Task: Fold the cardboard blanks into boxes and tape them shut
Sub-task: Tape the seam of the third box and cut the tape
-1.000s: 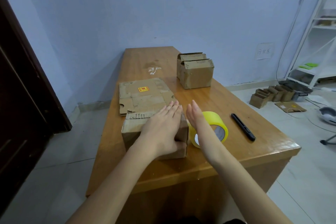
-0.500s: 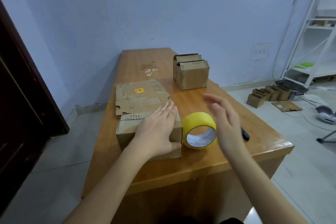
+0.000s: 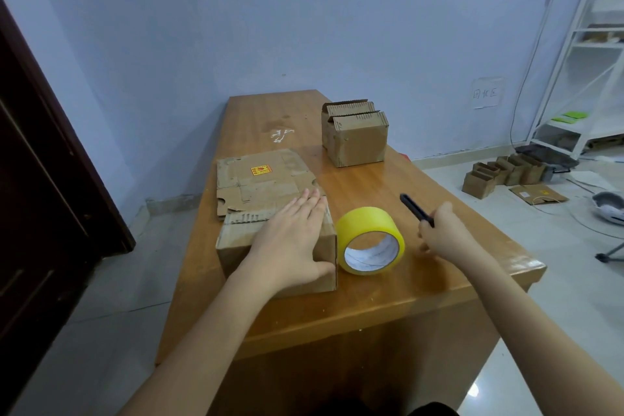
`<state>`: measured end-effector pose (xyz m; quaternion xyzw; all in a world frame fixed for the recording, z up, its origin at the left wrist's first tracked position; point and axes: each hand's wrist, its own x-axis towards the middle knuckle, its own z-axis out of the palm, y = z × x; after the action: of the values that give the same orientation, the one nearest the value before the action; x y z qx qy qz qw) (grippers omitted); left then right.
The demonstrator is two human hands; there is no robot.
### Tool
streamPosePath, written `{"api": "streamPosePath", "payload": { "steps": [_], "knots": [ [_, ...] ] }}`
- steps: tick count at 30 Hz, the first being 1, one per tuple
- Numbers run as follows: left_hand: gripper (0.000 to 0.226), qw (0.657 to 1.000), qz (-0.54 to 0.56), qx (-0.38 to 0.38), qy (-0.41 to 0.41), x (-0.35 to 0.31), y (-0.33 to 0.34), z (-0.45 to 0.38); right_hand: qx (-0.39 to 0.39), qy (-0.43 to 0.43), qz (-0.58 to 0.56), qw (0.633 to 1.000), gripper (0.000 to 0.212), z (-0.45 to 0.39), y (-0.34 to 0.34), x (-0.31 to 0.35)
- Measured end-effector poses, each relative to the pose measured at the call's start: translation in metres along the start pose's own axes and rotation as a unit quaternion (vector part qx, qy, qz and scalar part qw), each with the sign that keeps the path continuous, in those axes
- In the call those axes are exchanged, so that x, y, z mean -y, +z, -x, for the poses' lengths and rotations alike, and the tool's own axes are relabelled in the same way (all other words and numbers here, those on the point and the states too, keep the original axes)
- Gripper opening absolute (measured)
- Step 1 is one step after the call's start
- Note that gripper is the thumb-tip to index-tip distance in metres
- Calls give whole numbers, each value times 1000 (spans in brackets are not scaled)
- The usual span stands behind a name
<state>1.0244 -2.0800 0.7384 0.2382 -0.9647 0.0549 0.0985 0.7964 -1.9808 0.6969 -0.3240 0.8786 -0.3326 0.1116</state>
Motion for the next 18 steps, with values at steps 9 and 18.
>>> {"api": "streamPosePath", "payload": {
  "steps": [9,18],
  "knots": [
    [105,999,-32,10,-39,0,1,0,163,-101,-201,961,20,74,-26,75],
    [106,998,-33,18,-47,-1,2,-2,46,-156,-73,984,22,87,-18,65]
  ]
}}
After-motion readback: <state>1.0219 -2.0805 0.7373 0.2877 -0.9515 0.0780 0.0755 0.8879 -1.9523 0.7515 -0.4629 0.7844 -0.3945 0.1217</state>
